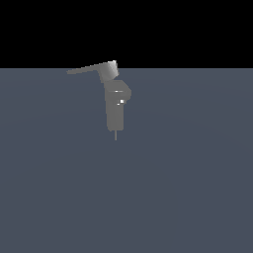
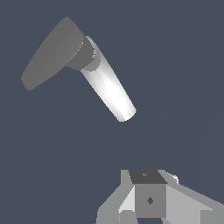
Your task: Turn on the faucet by rotating a designated handle.
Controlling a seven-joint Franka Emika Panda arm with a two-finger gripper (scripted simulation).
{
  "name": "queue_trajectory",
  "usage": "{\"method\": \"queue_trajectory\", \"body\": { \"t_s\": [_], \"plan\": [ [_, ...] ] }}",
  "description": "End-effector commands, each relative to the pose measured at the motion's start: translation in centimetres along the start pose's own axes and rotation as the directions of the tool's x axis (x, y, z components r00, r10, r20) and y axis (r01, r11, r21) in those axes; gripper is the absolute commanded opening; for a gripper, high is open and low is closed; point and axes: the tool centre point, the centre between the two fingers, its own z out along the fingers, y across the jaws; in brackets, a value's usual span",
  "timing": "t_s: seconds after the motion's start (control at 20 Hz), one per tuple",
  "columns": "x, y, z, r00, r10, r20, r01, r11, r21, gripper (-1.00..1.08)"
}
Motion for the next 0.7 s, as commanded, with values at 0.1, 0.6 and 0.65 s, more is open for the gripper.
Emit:
{"method": "queue_trajectory", "body": {
  "t_s": [0.1, 0.6, 0.65],
  "plan": [
    [2.4, -2.2, 0.6, 0.994, 0.109, 0.015, -0.109, 0.994, 0.000, -1.00],
    [7.3, -7.3, 3.1, 0.939, 0.343, 0.032, -0.343, 0.939, -0.023, -1.00],
    [7.8, -7.8, 3.5, 0.930, 0.366, 0.032, -0.365, 0.931, -0.026, -1.00]
  ]
}}
